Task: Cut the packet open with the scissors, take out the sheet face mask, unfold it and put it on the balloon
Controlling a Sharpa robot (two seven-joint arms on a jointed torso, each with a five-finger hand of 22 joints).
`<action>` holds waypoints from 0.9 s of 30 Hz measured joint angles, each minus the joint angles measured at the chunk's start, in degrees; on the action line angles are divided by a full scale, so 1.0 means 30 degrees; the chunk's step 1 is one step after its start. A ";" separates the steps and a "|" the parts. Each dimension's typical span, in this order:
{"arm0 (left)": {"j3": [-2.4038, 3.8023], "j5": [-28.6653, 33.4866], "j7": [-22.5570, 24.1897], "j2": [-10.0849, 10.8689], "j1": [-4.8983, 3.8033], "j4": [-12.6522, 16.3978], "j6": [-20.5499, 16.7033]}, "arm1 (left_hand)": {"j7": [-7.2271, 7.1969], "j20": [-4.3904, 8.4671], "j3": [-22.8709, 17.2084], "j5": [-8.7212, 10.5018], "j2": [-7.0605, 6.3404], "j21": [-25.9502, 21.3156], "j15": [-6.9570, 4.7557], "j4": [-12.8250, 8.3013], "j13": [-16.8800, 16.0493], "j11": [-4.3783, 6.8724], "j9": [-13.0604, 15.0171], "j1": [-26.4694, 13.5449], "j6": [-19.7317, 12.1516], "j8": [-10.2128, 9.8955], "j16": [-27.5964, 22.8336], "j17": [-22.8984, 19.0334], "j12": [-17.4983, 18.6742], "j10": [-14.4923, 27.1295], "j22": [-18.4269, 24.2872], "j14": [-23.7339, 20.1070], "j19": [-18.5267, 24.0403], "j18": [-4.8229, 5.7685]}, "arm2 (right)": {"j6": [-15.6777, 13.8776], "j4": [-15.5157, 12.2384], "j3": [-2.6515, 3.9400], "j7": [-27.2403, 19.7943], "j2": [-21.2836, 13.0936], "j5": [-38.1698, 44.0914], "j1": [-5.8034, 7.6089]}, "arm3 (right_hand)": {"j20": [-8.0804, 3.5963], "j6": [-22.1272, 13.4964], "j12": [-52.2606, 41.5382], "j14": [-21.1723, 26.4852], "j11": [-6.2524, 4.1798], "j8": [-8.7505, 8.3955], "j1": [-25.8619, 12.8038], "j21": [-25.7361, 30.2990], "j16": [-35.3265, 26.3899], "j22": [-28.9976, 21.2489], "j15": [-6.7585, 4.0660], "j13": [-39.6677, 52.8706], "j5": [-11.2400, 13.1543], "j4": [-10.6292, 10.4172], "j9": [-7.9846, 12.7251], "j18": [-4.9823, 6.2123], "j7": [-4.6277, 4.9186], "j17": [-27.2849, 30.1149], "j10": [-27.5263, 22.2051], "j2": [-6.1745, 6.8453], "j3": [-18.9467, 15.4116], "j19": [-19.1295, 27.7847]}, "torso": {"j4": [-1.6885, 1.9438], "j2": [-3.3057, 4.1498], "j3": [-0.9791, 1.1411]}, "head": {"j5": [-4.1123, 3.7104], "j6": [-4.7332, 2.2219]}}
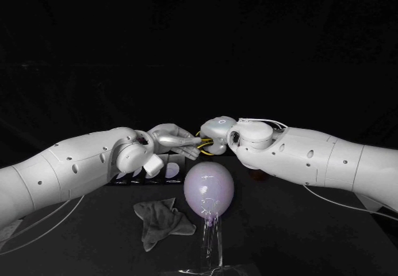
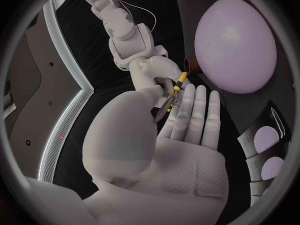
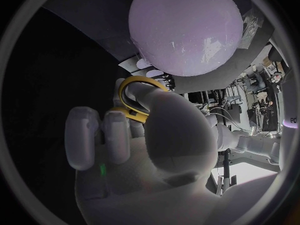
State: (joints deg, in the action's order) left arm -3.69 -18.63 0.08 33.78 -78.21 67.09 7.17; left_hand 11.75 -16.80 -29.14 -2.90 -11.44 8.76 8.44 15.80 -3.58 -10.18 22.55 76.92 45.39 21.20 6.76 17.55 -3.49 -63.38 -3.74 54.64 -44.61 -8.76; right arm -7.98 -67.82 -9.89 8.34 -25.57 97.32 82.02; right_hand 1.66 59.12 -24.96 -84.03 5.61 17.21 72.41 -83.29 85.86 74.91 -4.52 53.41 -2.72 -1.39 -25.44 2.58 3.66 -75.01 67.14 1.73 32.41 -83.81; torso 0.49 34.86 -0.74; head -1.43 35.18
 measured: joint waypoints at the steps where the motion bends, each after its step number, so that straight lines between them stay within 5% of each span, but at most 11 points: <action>1: 0.0008 0.0051 0.0019 0.0007 -0.0007 -0.0001 -0.0007 | -0.0060 0.0001 0.0297 0.0000 -0.0155 0.0000 0.0067 0.0139 -0.0011 -0.0058 -0.0074 -0.0306 -0.0142 -0.0167 0.0000 -0.0001 0.0000 0.0151 0.0000 -0.0081 -0.0003 0.0275 | -0.0057 -0.0050 -0.0002 0.0096 -0.0049 -0.0022 -0.0006 | 0.0000 -0.0035 -0.0280 0.0000 0.0000 0.0070 -0.0110 -0.0007 0.0046 -0.0003 0.0000 0.0158 0.0001 -0.0079 -0.0002 0.0000 0.0023 -0.0025 0.0000 -0.0057 0.0072 0.0000 | 0.0000 -0.0002 0.0000 | 0.0000 -0.0005; 6: 0.0078 0.0402 0.0242 0.0121 -0.0086 -0.0207 -0.0078 | -0.0155 0.0040 0.2206 0.0000 -0.0176 -0.0185 0.0341 0.0322 -0.0039 -0.0368 -0.0286 -0.2822 -0.0506 -0.0676 -0.0261 -0.0108 0.0000 0.0802 -0.0007 -0.0610 0.0165 0.0453 | -0.0264 -0.0428 -0.0045 0.0539 -0.0441 -0.0214 -0.0076 | 0.0001 -0.0152 -0.1804 -0.0003 -0.0040 0.0181 -0.0417 -0.0009 0.0093 -0.0004 0.0003 0.0190 0.0033 -0.0120 -0.0559 -0.0002 0.0026 -0.0030 0.0039 -0.0177 0.0197 0.0002 | 0.0000 -0.0002 0.0002 | 0.0000 -0.0035; 11: 0.0179 0.0928 0.0656 0.0408 -0.0233 -0.0763 -0.0311 | -0.0160 0.0039 0.5111 0.0001 0.0830 -0.0236 0.0397 0.0311 -0.0085 -0.0423 -0.0358 -0.4308 -0.0501 -0.0991 -0.0261 -0.0128 -0.0094 0.1002 -0.0054 -0.0677 0.0165 0.0573 | -0.0445 -0.0880 -0.0149 0.0777 -0.0964 -0.0367 -0.0214 | 0.0001 -0.0121 -0.1813 -0.0004 -0.0045 0.0182 -0.0405 -0.0008 0.0099 0.0000 0.0004 -0.0035 0.0035 -0.0105 -0.0586 -0.0003 -0.0004 0.0009 0.0045 -0.0171 0.0228 0.0003 | -0.0020 -0.0002 0.0004 | 0.0000 -0.0073; 17: 0.0152 0.1703 0.1110 0.0939 -0.0220 -0.1773 -0.0686 | -0.0131 0.0074 0.7855 0.0001 0.1968 -0.0051 0.0323 0.0367 -0.0091 -0.0395 -0.0378 -0.3623 -0.0381 -0.1207 0.0037 -0.0130 -0.0221 0.1028 -0.0159 -0.0601 -0.0376 0.0575 | -0.1456 -0.1480 -0.0138 0.0882 -0.1954 -0.1192 -0.0179 | 0.0002 -0.0119 -0.1817 -0.0005 -0.0061 0.0176 -0.0331 0.0116 0.0038 0.0007 0.0006 -0.0353 0.0072 -0.0050 -0.0711 -0.0004 -0.0005 0.0036 0.0061 -0.0151 0.0285 0.0006 | -0.0027 -0.0002 0.0004 | -0.0027 -0.0101; 23: 0.0124 0.2455 0.1562 0.1721 -0.0205 -0.2361 -0.1008 | -0.0083 0.0103 0.8527 0.0001 0.2388 0.0250 0.0201 0.0372 -0.0107 -0.0320 -0.0381 -0.3242 -0.0211 -0.1233 0.0273 -0.0050 -0.0295 0.0952 -0.0231 -0.0336 -0.0938 0.0106 | -0.3385 -0.2030 -0.0135 0.0399 -0.3211 -0.4286 -0.0081 | 0.0002 -0.0120 -0.1827 -0.0006 -0.0061 0.0164 -0.0303 0.0322 -0.0079 0.0012 0.0008 -0.0481 0.0101 0.0000 -0.0714 -0.0006 -0.0004 0.0035 0.0061 -0.0179 0.0335 0.0008 | -0.0026 -0.0005 0.0004 | -0.0042 -0.0161; 27: 0.0093 0.2829 0.1990 0.2403 -0.0118 -0.2482 -0.1281 | -0.0038 0.0044 0.8740 0.0001 0.2558 0.0265 0.0101 0.0394 -0.0110 -0.0234 -0.0370 -0.3061 0.0026 -0.1233 0.0388 -0.0015 -0.0375 0.0865 -0.0231 -0.0233 -0.1024 0.0100 | -0.4524 -0.2222 -0.0136 -0.0891 -0.4009 -0.8037 -0.0018 | 0.0008 -0.0122 -0.1829 -0.0006 -0.0062 0.0150 -0.0280 0.0555 -0.0155 0.0012 0.0008 -0.0495 0.0098 0.0004 -0.0714 -0.0008 -0.0002 0.0032 0.0061 -0.0202 0.0338 0.0015 | -0.0018 -0.0007 0.0004 | -0.0033 -0.0200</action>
State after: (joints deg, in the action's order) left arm -3.41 -10.14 6.05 40.99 -78.57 59.64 3.33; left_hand 11.64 -16.67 -2.92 -2.89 -3.76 9.56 8.75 16.98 -3.91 -10.88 21.44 67.74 45.47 17.50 7.92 17.50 -4.62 -60.79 -4.43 53.94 -47.68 -8.46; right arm -21.55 -74.49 -10.29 5.66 -37.59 73.21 81.96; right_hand 1.69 58.75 -30.44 -84.05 5.43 17.66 71.57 -81.62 85.39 74.95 -4.50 51.92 -2.43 -1.38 -27.58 2.56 3.66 -74.91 67.32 1.13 33.43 -83.76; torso 0.44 34.84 -0.73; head -1.53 34.58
